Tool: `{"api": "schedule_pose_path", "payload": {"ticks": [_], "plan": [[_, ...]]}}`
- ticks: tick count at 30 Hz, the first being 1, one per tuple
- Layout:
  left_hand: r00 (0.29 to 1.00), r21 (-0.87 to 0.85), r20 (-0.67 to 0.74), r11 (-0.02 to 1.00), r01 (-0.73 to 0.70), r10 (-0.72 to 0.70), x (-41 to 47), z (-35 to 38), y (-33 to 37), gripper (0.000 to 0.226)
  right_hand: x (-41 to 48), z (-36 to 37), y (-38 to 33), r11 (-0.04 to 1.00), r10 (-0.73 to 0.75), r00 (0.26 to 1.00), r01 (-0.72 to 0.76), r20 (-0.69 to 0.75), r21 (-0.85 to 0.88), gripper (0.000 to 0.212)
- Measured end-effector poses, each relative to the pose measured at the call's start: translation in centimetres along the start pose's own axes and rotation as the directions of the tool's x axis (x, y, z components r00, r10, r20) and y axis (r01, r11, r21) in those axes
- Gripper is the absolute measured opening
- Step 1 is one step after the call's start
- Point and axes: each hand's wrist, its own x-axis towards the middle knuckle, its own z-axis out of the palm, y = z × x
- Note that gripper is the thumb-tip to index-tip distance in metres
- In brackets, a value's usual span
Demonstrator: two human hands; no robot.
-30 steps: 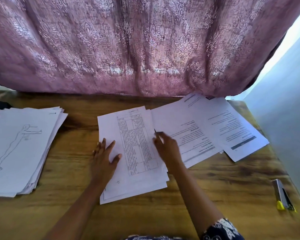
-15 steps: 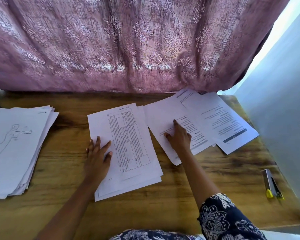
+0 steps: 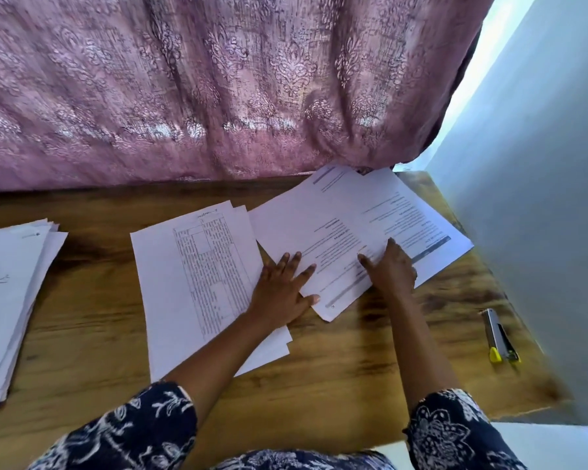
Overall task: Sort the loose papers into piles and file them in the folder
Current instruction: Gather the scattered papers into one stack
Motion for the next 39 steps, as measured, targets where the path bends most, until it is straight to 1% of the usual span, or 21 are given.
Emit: {"api": "schedule_pose_path", "payload": {"ticks": [4, 6, 8, 9, 11, 12, 13, 15, 16, 17, 20, 22, 23, 24, 25, 26, 28, 31, 35, 37, 39], "plan": [[0.998, -0.014, -0.066, 1.0, 0.006, -0.007, 0.1, 1.3, 0.1, 0.099, -0.5, 0.1, -0.5, 0.999, -0.033, 0.999, 0.033, -0.023, -0.005, 0.075], [0.998, -0.043, -0.062, 0.999, 0.013, -0.015, 0.2, 1.3, 0.2, 0.106, -0.6, -0.6, -0.6, 0.975, 0.0, 1.0, -0.003, 0.013, 0.223, 0.067], [0.999, -0.074, -0.043, 0.997, 0.022, -0.025, 0.4, 1.1, 0.3, 0.11, -1.0, -1.3, -0.5, 0.867, 0.046, 0.998, -0.065, 0.05, 0.493, 0.057], [0.999, -0.108, -0.037, 0.994, 0.025, -0.03, 0.6, 0.9, 0.4, 0.111, -1.4, -1.7, -0.5, 0.844, 0.041, 0.999, -0.049, 0.027, 0.534, 0.052], [0.987, -0.249, -0.157, 0.968, -0.002, -0.038, 1.1, -0.4, 0.7, 0.1, -2.2, -2.5, -0.2, 0.893, -0.136, 0.981, 0.182, -0.141, 0.412, 0.044], [0.959, -0.288, -0.283, 0.956, -0.059, -0.026, 1.6, -1.3, 0.9, 0.091, -2.4, -2.9, 0.1, 0.884, -0.315, 0.922, 0.372, -0.227, 0.283, 0.04], [0.91, -0.271, -0.416, 0.955, -0.122, -0.002, 2.1, -2.2, 1.0, 0.087, -2.4, -3.1, 0.4, 0.825, -0.499, 0.827, 0.545, -0.258, 0.15, 0.038], [0.806, -0.143, -0.585, 0.966, -0.214, 0.092, 3.8, -4.4, 0.7, 0.094, -2.0, -3.8, 1.4, 0.669, -0.733, 0.656, 0.743, -0.181, -0.011, 0.035], [0.777, -0.064, -0.607, 0.965, -0.256, 0.166, 4.8, -5.3, 0.5, 0.093, -2.0, -4.1, 1.8, 0.628, -0.775, 0.622, 0.778, -0.115, -0.019, 0.033], [0.761, 0.02, -0.594, 0.951, -0.309, 0.26, 5.6, -6.0, 0.2, 0.086, -2.2, -4.5, 2.2, 0.623, -0.781, 0.623, 0.782, -0.046, 0.009, 0.03], [0.716, 0.187, -0.493, 0.864, -0.467, 0.494, 7.2, -5.9, -0.3, 0.043, -2.9, -5.5, 3.1, 0.721, -0.685, 0.718, 0.644, 0.124, 0.257, 0.025], [0.705, 0.171, -0.484, 0.846, -0.505, 0.519, 7.1, -5.4, -0.1, 0.038, -3.5, -5.9, 3.6, 0.747, -0.564, 0.801, 0.389, 0.203, 0.54, 0.029], [0.709, 0.155, -0.49, 0.851, -0.502, 0.508, 6.7, -5.2, 0.0, 0.04, -3.2, -5.6, 4.3, 0.735, -0.462, 0.87, 0.269, 0.17, 0.622, 0.033], [0.712, 0.144, -0.499, 0.858, -0.493, 0.494, 6.5, -5.0, 0.2, 0.041, -2.3, -5.2, 5.2, 0.777, -0.305, 0.947, 0.189, 0.097, 0.6, 0.04], [0.717, 0.135, -0.508, 0.867, -0.48, 0.476, 6.3, -4.7, 0.4, 0.042, -1.1, -4.9, 6.3, 0.875, -0.137, 0.991, 0.118, 0.005, 0.47, 0.048], [0.723, 0.117, -0.519, 0.875, -0.469, 0.457, 6.2, -4.4, 0.4, 0.042, 0.2, -4.5, 7.6, 0.954, -0.009, 0.998, 0.03, -0.07, 0.298, 0.059], [0.741, 0.068, -0.52, 0.886, -0.459, 0.424, 6.1, -4.1, 0.6, 0.044, 2.1, -3.9, 9.4, 0.988, 0.137, 0.987, -0.13, -0.084, 0.089, 0.081], [0.764, 0.028, -0.507, 0.894, -0.448, 0.399, 6.3, -4.2, 0.7, 0.045, 3.0, -3.1, 10.5, 0.985, 0.16, 0.986, -0.157, -0.043, 0.067, 0.089], [0.772, -0.007, -0.531, 0.909, -0.417, 0.35, 7.1, -4.9, 1.4, 0.044, 2.5, -2.2, 10.0, 0.987, 0.149, 0.974, -0.137, -0.172, 0.078, 0.071], [0.762, -0.014, -0.549, 0.908, -0.419, 0.343, 7.7, -5.3, 1.9, 0.041, 2.0, -1.8, 9.6, 0.994, 0.111, 0.967, -0.106, -0.23, 0.033, 0.061], [0.741, -0.011, -0.571, 0.899, -0.437, 0.353, 8.3, -5.9, 2.6, 0.035, 1.2, -2.2, 9.1, 0.996, 0.071, 0.953, -0.051, -0.294, 0.077, 0.05]]}}
